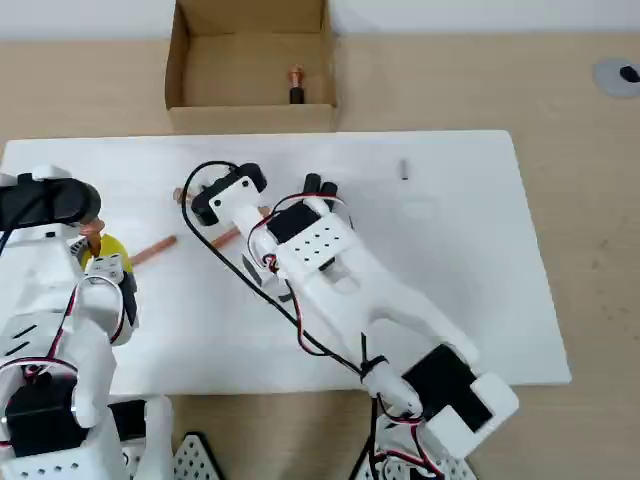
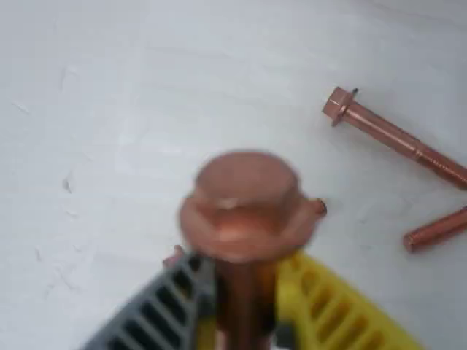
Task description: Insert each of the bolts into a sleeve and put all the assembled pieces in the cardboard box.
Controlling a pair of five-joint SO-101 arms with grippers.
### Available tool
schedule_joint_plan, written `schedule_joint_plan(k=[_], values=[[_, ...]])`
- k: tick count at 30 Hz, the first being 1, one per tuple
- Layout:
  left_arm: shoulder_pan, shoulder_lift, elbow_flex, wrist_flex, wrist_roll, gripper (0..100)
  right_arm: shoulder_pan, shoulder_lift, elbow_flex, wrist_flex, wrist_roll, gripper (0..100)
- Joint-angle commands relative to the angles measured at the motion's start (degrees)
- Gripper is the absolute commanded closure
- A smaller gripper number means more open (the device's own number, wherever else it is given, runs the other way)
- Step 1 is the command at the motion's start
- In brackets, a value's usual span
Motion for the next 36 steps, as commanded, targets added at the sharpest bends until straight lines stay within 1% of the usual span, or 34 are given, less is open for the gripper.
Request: schedule_joint_plan(k=[1, 6, 17, 30, 36], values=[[-0.7, -0.5, -3.5, 0.1, 0.0, 99, -1.0, -3.1, -3.2, 1.0, 0.4, 84.4], [-0.7, -0.5, -3.3, 0.0, 0.0, 99, -1.0, -3.0, -1.9, -0.2, 0.5, 84.3], [-0.5, -0.5, -3.2, -0.1, 0.0, 99, -1.0, -3.0, 6.1, -10.7, 0.5, 84.6], [-0.4, -0.5, -3.2, 0.1, 0.0, 99, -1.0, -2.9, 9.5, -11.2, 0.5, 84.6], [-0.4, -0.5, -3.5, 1.3, 0.0, 99, -0.9, 4.3, 9.0, -11.2, 0.5, 84.6]])
